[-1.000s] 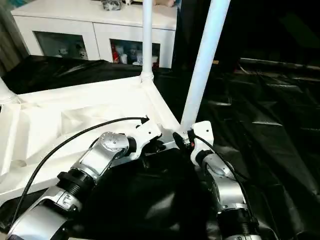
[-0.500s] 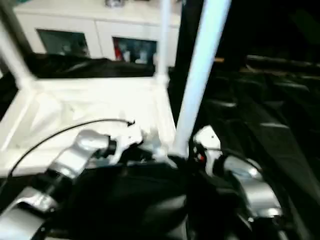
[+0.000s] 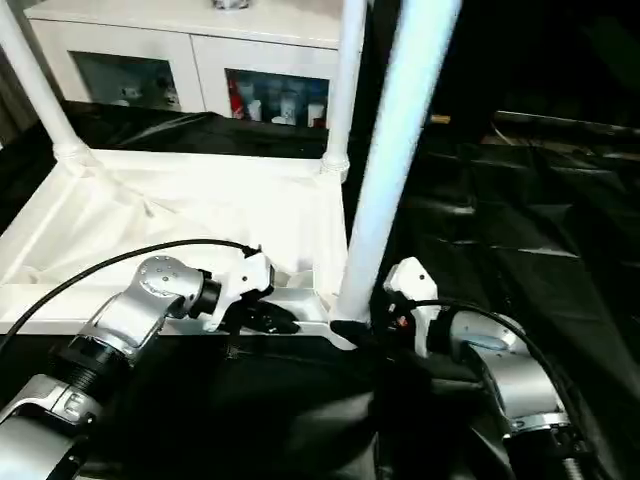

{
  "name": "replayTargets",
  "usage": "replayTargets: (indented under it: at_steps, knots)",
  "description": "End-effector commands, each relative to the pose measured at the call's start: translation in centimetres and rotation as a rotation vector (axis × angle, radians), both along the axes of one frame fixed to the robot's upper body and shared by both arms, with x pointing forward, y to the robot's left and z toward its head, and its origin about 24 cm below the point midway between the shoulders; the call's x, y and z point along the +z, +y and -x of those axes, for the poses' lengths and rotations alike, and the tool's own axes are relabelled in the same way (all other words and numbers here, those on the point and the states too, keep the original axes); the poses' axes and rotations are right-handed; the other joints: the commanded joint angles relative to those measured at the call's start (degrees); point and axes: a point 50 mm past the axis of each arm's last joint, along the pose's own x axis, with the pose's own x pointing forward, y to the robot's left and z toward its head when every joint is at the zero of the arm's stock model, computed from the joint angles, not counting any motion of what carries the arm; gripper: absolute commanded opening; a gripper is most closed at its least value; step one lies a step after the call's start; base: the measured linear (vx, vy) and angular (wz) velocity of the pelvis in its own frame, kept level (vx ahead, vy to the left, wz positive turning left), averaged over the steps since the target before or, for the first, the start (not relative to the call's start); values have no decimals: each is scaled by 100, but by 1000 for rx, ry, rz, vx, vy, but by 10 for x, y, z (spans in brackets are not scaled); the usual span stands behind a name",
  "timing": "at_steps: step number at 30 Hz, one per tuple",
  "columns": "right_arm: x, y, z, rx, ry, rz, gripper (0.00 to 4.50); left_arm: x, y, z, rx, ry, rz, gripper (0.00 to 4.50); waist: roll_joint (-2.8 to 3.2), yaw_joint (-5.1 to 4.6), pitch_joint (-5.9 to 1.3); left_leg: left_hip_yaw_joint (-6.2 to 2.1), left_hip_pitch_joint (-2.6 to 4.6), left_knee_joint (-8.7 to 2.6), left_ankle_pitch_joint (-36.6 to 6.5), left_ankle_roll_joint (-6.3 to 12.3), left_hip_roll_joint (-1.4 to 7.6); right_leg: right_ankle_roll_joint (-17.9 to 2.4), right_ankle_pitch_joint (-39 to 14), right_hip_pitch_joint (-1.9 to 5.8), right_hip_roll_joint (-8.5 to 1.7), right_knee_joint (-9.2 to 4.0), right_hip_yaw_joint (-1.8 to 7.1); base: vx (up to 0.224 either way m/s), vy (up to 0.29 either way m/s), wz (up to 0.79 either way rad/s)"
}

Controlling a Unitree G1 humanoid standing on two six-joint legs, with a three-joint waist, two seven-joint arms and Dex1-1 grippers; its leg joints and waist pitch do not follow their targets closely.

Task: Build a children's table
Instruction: Rotate leg to tighten

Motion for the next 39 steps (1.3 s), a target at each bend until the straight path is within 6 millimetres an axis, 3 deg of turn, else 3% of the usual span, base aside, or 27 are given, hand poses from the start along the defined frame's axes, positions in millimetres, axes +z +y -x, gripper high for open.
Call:
replayTargets:
  at_steps: [1,7,15,17,18,19,20,22,24,27,28,30,31,32,34,36,38,39]
  knots:
    - [5,0,-4,3,-10,-9,313,-10,-3,8,-25,66,33,0,-114,23,-288,-76,61,-336,-986,471,220,-1407,-798,236,-241,-287,112,0,0,0]
    - [4,0,-4,19,1,-2,271,-11,0,10,-22,75,25,0,-128,35,-286,-71,60,-317,-920,522,215,-1432,-773,242,-249,-274,115,0,0,0]
    - [-5,2,0,-1,19,-5,265,-14,-1,10,-8,80,20,0,-130,23,-288,-73,58,-310,-914,501,209,-1419,-780,240,-238,-266,115,0,0,0]
    - [-11,0,-2,-90,24,-14,265,-16,-7,7,45,56,25,0,-127,16,-272,-69,58,-316,-1005,466,206,-1394,-932,218,-241,-295,118,0,0,0]
    - [-18,-1,-6,-220,37,-29,265,-18,-14,-1,145,15,21,0,-132,9,-269,-74,53,-323,-1083,432,203,-1371,-1051,223,-242,-303,115,0,0,0]
    - [-19,-1,-7,-234,38,-30,265,-18,-15,-2,155,11,20,0,-137,-7,-250,-70,72,-332,-1279,337,199,-1288,-1391,187,-233,-353,118,0,0,0]
    - [-25,-1,-10,-344,54,-34,265,-20,-23,-9,240,-20,10,0,-122,-15,-246,-88,82,-350,-1426,208,198,-1200,-1719,185,-241,-376,117,0,0,0]
    - [-28,0,-12,-391,61,-37,265,-21,-26,-11,277,-31,7,0,-141,-34,-240,-117,79,-371,-1668,88,195,-1039,-2128,184,-245,-409,111,0,0,0]
    - [-31,6,-15,-493,73,-46,265,-21,-36,-17,351,-40,11,0,-122,-36,-233,-120,110,-372,-1832,38,188,-934,-2347,135,-244,-449,119,0,0,0]
    - [-35,18,-21,-623,83,-47,265,-20,-50,-22,420,-63,3,0,-123,-61,-228,-148,100,-389,-2011,-63,165,-760,-2680,122,-239,-488,105,0,0,0]
    - [-35,34,-23,-625,95,-61,265,-19,-59,-22,409,-74,-6,0,-117,-72,-227,-151,89,-394,-2037,-49,160,-701,-2800,103,-254,-508,114,0,0,0]
    - [-34,40,-24,-613,95,-65,265,-19,-61,-22,402,-78,-9,0,-120,-71,-228,-166,83,-402,-2043,-51,155,-628,-2859,111,-247,-524,106,0,0,0]
    - [-30,56,-22,-509,53,-64,265,-18,-66,-21,379,-83,-9,0,-79,-61,-228,-169,90,-406,-2092,-47,161,-604,-2856,104,-253,-532,108,0,0,0]
    - [-29,59,-21,-482,41,-64,265,-18,-66,-21,373,-86,-8,0,-103,-71,-224,-168,83,-410,-2136,-34,162,-586,-2849,106,-250,-543,107,0,0,0]
    - [-26,62,-20,-430,18,-70,334,-18,-66,-20,351,-84,-12,0,-89,-68,-228,-175,78,-418,-2133,-27,168,-593,-2792,112,-252,-536,105,0,0,0]
    - [-20,57,-22,-418,8,-111,336,-19,-64,-18,311,-71,-10,0,-111,-62,-242,-161,67,-416,-2020,31,173,-664,-2513,130,-245,-518,109,0,0,0]
    - [-17,56,-23,-411,4,-126,347,-19,-63,-17,302,-71,-10,0,-95,-58,-238,-157,58,-419,-1983,73,178,-730,-2388,136,-250,-503,115,0,0,0]
    - [-14,53,-24,-398,-17,-119,379,-20,-62,-17,295,-64,-12,0,-98,-54,-243,-151,60,-416,-1946,86,178,-762,-2317,138,-247,-497,115,0,0,0]
